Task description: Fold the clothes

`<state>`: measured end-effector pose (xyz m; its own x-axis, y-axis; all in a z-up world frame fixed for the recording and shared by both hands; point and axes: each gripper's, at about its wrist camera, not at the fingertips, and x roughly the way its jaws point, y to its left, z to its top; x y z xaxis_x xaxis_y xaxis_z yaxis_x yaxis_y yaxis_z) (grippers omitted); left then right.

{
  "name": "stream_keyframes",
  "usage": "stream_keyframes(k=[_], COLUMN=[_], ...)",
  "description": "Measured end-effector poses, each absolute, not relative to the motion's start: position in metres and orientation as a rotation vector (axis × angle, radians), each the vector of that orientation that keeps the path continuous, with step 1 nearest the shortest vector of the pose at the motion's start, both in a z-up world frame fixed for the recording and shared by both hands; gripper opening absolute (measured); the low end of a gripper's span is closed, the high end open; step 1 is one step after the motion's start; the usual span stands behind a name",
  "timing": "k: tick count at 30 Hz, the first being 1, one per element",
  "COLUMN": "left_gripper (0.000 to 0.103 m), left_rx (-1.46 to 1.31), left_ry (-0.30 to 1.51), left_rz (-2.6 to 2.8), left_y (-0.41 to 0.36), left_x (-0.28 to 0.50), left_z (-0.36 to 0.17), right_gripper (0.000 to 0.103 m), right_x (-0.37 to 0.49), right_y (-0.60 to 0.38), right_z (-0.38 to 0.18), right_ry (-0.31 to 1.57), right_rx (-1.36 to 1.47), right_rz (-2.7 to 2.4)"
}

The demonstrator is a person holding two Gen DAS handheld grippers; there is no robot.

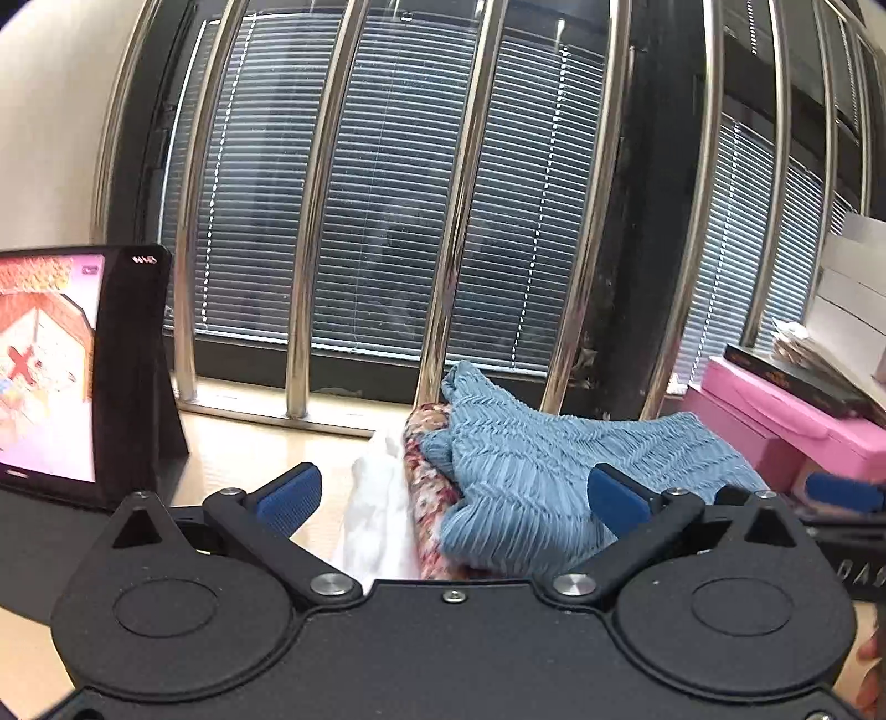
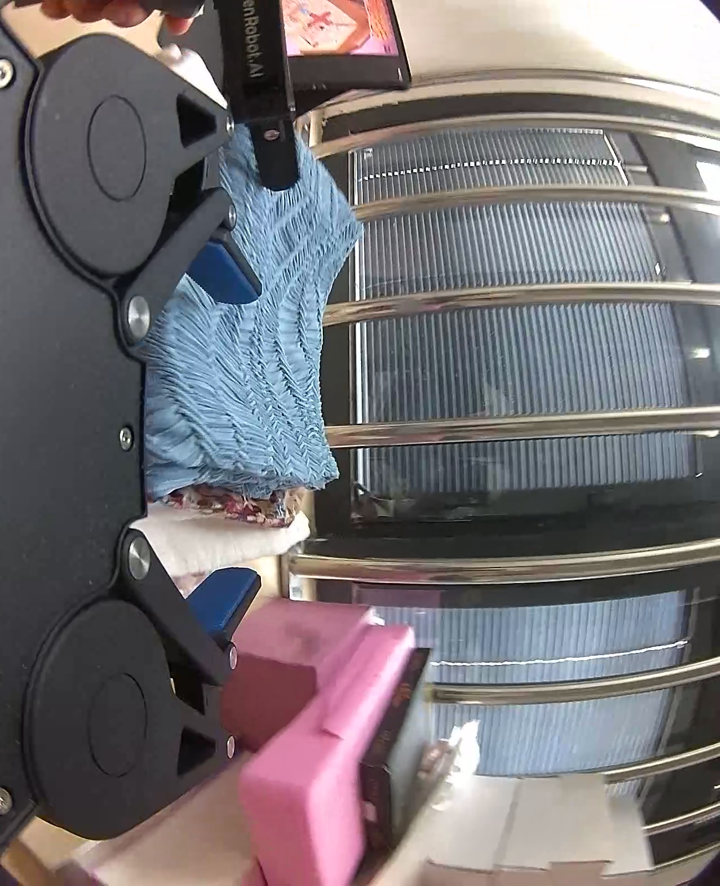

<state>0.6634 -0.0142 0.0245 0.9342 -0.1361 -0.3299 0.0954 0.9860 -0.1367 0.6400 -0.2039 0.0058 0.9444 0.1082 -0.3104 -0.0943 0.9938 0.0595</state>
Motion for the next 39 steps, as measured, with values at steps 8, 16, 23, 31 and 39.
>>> stream_keyframes(k=[8, 16, 23, 31, 39], left_gripper=[0.103, 0.103, 0.103, 0.103, 0.103], left_rx=[-0.121, -0.143, -0.125, -0.11, -0.087], left_ry=[0.386, 0.436, 0.489, 0.505, 0.505], left_rz=[-0.1, -0.095, -0.135, -0.128, -0.144], left_y=[0.006, 0.021, 0.033, 0.052, 0.06], left_x=[0.605, 0.521, 0.436, 0.346, 0.268], left_z=[0.048, 0.048, 0.035, 0.023, 0.011], right_gripper=[0.103, 0.103, 0.103, 0.103, 0.103], right_x=[0.587, 0.512, 0.43, 0.348, 0.27], right_y=[-0.191, -0.182, -0.17, -0.158, -0.147], right_z=[0.032, 0.039, 0.032, 0.009, -0.006], right_ry=[0.341, 0.394, 0.442, 0.509, 0.516], right_rx=[-0.013, -0.013, 0.0, -0.012, -0.048], right_rz=[0.11, 0.155, 0.206, 0.214, 0.209])
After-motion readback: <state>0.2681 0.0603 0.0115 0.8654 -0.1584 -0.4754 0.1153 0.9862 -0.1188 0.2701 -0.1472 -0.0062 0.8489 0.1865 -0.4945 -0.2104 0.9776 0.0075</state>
